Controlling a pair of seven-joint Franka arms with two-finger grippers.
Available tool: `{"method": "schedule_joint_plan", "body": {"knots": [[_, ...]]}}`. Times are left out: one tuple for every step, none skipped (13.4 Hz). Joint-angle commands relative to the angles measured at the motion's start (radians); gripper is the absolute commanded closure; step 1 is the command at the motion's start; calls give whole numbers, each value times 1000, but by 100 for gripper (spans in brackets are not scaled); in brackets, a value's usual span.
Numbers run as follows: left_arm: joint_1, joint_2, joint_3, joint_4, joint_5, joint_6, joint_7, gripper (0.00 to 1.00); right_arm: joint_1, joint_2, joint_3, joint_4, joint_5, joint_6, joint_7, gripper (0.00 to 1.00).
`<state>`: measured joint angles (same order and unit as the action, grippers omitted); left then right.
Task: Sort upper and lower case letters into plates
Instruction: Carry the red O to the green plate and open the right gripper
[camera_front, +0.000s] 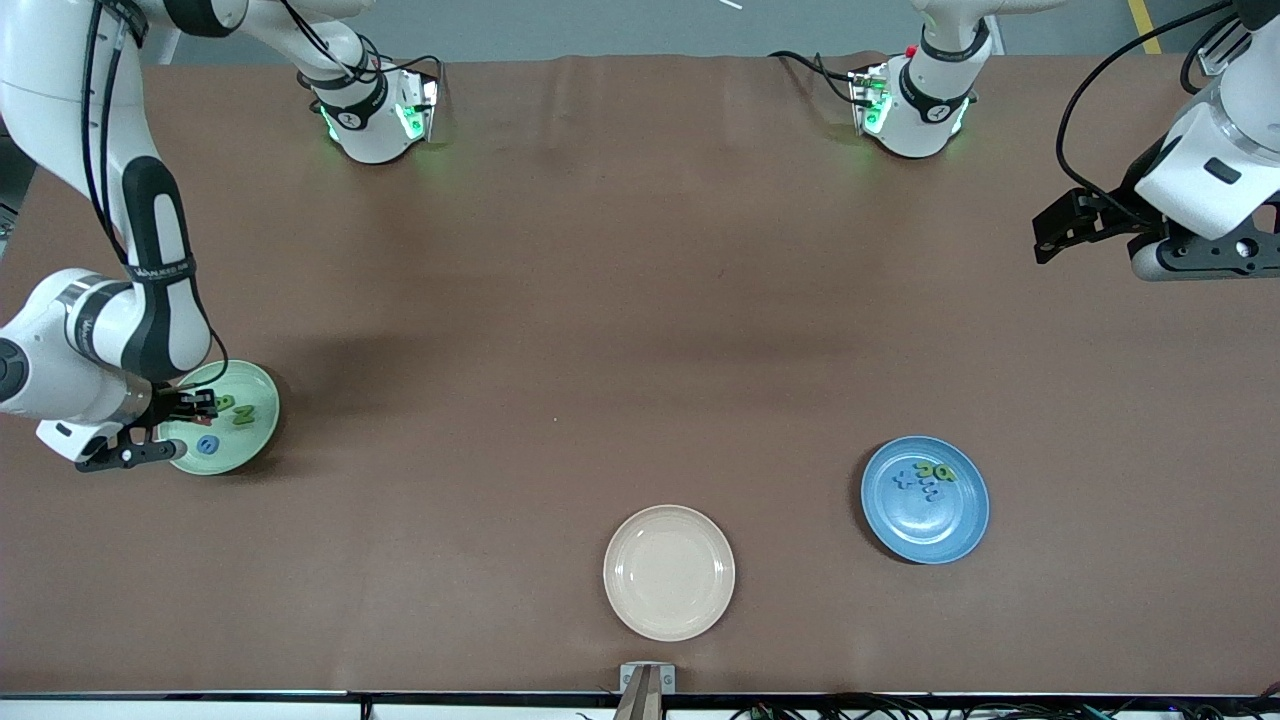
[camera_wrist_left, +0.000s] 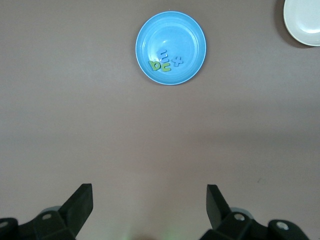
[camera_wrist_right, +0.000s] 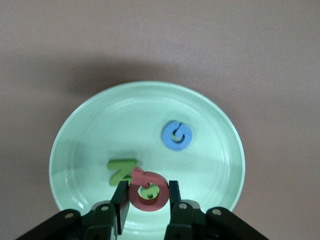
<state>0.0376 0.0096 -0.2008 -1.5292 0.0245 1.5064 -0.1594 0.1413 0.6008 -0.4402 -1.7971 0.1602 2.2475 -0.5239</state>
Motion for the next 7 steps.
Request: {"method": "schedule_joint_plan", "body": {"knots": [[2,-5,1,-3,-9,8,0,0,-45,43,44,36,36,44,-28,82],[2,-6,1,-3,-9,6,1,0,-55,51,57,35,38,62,-30,82],[2,-7,1,-3,-9,6,3,0,-67,59,67,35,39,64,-30,82],[2,-7,1,-3,-9,6,3,0,-80,62,84,35,39,67,-31,81],[2,-7,1,-3,-9,6,3,0,-94,62,97,35,39,70,-31,78],[2,-7,1,-3,-9,6,3,0,-95,66,98,35,39,72,-31,75],[2,-7,1,-3,-9,6,1,0,-95,66,98,33,39,78,-31,73]]}}
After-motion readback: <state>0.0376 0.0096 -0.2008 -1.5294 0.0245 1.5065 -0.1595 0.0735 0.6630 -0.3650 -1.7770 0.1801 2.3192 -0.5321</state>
